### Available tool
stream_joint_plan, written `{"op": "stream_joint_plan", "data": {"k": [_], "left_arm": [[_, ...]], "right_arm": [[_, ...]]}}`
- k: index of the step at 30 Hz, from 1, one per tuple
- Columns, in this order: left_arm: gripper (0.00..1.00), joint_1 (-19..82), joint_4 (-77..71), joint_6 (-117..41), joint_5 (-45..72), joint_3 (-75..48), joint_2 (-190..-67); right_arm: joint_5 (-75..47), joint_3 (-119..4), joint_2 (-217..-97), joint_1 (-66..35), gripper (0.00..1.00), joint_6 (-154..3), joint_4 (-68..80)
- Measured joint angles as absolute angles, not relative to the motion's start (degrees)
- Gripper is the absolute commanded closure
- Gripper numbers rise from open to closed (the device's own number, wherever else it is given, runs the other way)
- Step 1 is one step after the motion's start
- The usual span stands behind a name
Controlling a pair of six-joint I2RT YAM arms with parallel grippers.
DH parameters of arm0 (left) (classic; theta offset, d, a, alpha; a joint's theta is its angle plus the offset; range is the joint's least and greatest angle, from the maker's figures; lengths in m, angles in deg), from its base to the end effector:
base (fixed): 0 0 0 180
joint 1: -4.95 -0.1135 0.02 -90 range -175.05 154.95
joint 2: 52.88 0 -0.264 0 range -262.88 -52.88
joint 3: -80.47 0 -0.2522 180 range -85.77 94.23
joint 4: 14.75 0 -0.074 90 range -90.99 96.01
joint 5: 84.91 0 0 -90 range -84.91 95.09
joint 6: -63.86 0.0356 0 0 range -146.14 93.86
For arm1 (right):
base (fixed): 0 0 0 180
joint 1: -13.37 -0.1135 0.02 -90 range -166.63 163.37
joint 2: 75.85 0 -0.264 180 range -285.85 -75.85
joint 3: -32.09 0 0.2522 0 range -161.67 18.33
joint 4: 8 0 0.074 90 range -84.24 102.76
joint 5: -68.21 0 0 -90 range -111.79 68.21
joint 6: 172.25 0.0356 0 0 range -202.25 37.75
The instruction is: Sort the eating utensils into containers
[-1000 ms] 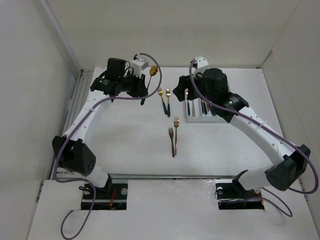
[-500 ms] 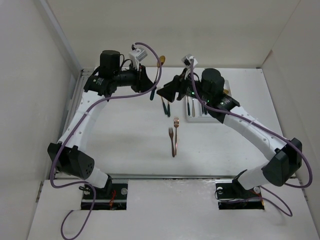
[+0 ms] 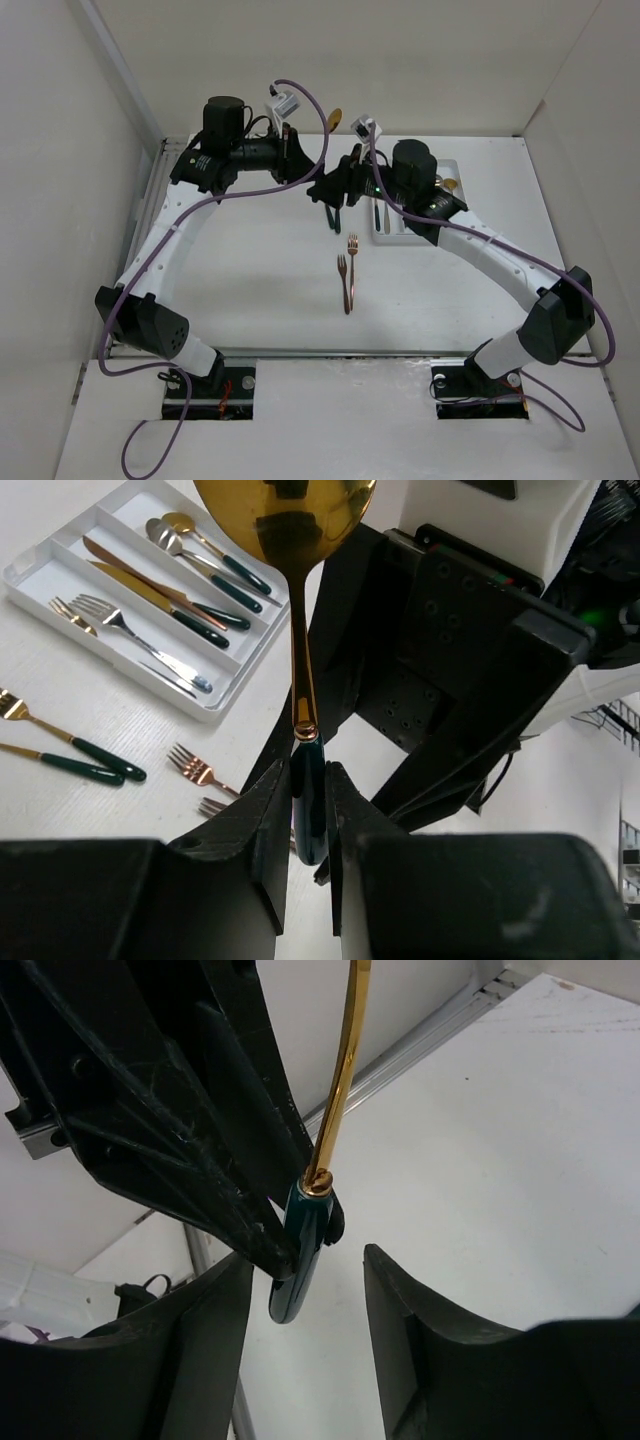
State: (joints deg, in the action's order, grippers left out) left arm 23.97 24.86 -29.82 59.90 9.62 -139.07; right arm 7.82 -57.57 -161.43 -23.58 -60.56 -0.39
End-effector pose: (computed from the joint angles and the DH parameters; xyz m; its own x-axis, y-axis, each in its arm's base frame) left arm 0.2980 -0.1335 0.4482 -0.3299 0.0746 -0.9411 0.9087 0.2951 -0.2952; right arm 0.2739 0.2280 0.3882 -0.3845 0.1128 -0.9162 -0.8336 0.3838 0.3972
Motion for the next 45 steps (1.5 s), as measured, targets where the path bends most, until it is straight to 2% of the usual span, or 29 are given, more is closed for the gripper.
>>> {"op": "stream_joint_plan", "data": {"k": [1, 2, 4, 5, 7, 8, 9, 10, 11, 13, 14, 18, 22, 27, 32, 36, 42, 43, 45], "left_arm": [[1.00, 24.00, 24.40, -30.41, 60.29, 9.62, -139.07], [1.00, 24.02, 24.12, -30.89, 60.60, 9.65, -139.07], [1.00, 24.13, 23.68, -31.79, 61.12, 9.62, -139.07], [1.00, 24.13, 23.35, -32.05, 61.17, 9.62, -139.07], [1.00, 24.04, 22.74, -32.38, 61.21, 9.60, -139.05], [1.00, 23.89, 22.41, -32.53, 61.23, 9.60, -138.96], [0.99, 23.84, 22.26, -32.62, 61.15, 9.58, -138.96], [0.83, 23.91, 22.17, -32.66, 61.10, 9.49, -138.96], [0.39, 24.00, 22.08, -32.73, 60.73, 9.47, -138.96], [0.05, 24.06, 21.36, -32.92, 59.31, 9.43, -138.96], [0.00, 23.97, 21.54, -33.01, 58.74, 9.41, -138.89], [0.00, 24.39, 22.67, -32.55, 54.46, 9.41, -138.83], [0.00, 24.61, 24.38, -31.39, 44.01, 9.41, -138.83], [0.00, 24.61, 27.59, -29.34, 24.47, 9.38, -138.87], [0.00, 24.41, 31.22, -28.31, 11.25, 9.27, -139.83], [0.00, 24.41, 32.20, -28.31, 6.96, 6.02, -140.07], [0.00, 24.39, 33.56, -28.20, 2.59, 3.63, -140.07], [0.00, 24.39, 33.56, -28.14, 2.13, 3.61, -140.03], [0.00, 24.41, 33.54, -28.09, 1.50, 3.59, -140.03]], "right_arm": [[7.82, -57.57, -161.41, -23.58, 0.49, -60.40, -0.72], [7.82, -57.57, -161.41, -23.58, 0.57, -60.30, -1.07], [7.82, -57.57, -161.41, -23.58, 0.67, -60.03, -1.55], [7.82, -57.57, -161.41, -23.60, 0.79, -59.66, -1.90], [7.56, -57.31, -161.30, -23.71, 0.96, -58.94, -2.42], [7.40, -57.00, -161.21, -23.66, 1.00, -58.57, -3.04], [7.08, -56.67, -161.08, -23.62, 1.00, -58.20, -3.56], [6.55, -56.43, -160.97, -23.66, 1.00, -57.96, -3.78], [5.98, -56.13, -160.82, -23.73, 1.00, -57.89, -4.04], [4.39, -54.55, -159.86, -23.82, 1.00, -57.89, -4.08], [2.88, -53.70, -159.33, -23.84, 1.00, -57.85, -3.69], [-4.53, -53.33, -158.61, -22.39, 1.00, -59.03, 1.20], [-14.85, -59.14, -160.84, -16.78, 1.00, -63.29, 15.48], [-36.09, -74.68, -172.86, -7.03, 1.00, -69.02, 32.70], [-51.48, -77.26, -183.61, 0.16, 1.00, -72.80, 41.95], [-56.81, -77.26, -191.33, 1.58, 1.00, -75.01, 45.51], [-57.97, -77.33, -197.01, 1.80, 1.00, -76.08, 46.69], [-57.77, -77.33, -197.10, 2.02, 0.99, -76.08, 46.67], [-57.71, -77.35, -197.10, 2.43, 0.86, -76.08, 46.45]]}}
